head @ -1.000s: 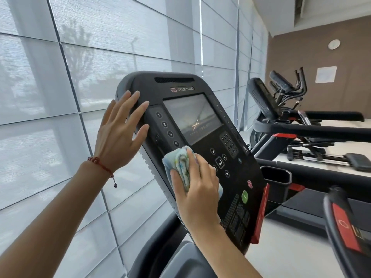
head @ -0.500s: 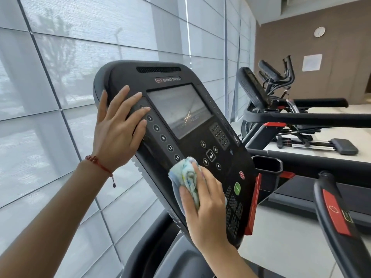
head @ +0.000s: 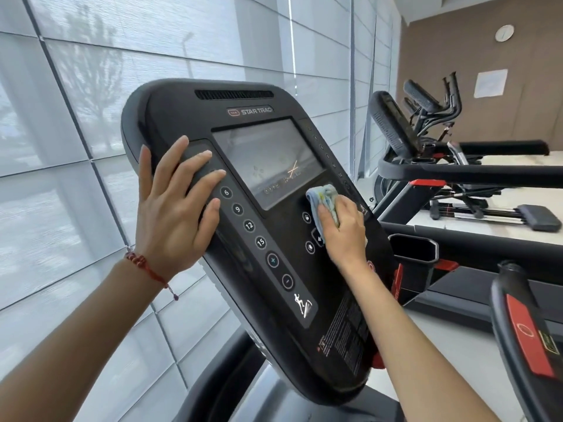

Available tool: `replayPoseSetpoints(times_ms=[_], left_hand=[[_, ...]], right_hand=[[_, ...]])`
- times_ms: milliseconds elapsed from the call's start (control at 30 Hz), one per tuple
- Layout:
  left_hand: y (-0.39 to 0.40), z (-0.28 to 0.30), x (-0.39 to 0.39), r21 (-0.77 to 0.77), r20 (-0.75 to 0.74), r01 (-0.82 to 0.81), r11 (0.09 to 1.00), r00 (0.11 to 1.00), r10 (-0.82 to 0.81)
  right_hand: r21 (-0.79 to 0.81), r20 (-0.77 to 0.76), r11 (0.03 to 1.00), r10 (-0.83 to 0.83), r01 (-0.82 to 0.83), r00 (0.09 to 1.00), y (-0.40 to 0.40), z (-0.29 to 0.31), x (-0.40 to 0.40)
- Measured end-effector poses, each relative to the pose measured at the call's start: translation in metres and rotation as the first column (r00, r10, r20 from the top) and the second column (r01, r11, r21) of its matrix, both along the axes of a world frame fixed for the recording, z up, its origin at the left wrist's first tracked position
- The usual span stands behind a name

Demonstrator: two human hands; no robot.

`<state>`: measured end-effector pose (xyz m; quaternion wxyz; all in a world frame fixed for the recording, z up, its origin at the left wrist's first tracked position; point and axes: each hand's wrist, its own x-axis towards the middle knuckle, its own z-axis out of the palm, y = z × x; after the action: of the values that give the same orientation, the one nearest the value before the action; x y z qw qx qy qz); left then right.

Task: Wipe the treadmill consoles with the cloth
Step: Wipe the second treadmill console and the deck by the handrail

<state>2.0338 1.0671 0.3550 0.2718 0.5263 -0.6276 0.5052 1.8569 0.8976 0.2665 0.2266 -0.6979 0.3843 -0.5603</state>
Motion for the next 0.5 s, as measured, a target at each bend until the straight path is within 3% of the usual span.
replayPoseSetpoints(times_ms=[167, 267, 367, 500], left_hand=[[-0.003, -0.003, 0.001, -0.021, 0.019, 0.001, 1.0, 1.0, 0.0], [-0.001, -0.003, 0.001, -0.016, 0.028, -0.009, 1.0, 1.0, 0.009], [0.002, -0.002, 0.0, -0.002, 0.035, -0.026, 1.0, 0.999, 0.026], [0.004, -0.003, 0.0, 0.023, 0.029, -0.049, 0.999, 0.998, 0.048]], right_hand=[[-0.286, -0.043, 0.936, 0.201, -0.205, 0.979, 0.092, -0.017, 0.002], [-0.365, -0.079, 0.9, 0.226, -0.239, 0.971, 0.088, -0.018, 0.001], [-0.344, -0.049, 0.912, 0.222, -0.225, 0.974, 0.046, -0.01, 0.0], [-0.18, 0.023, 0.974, 0.147, -0.141, 0.989, -0.027, 0.004, 0.002]])
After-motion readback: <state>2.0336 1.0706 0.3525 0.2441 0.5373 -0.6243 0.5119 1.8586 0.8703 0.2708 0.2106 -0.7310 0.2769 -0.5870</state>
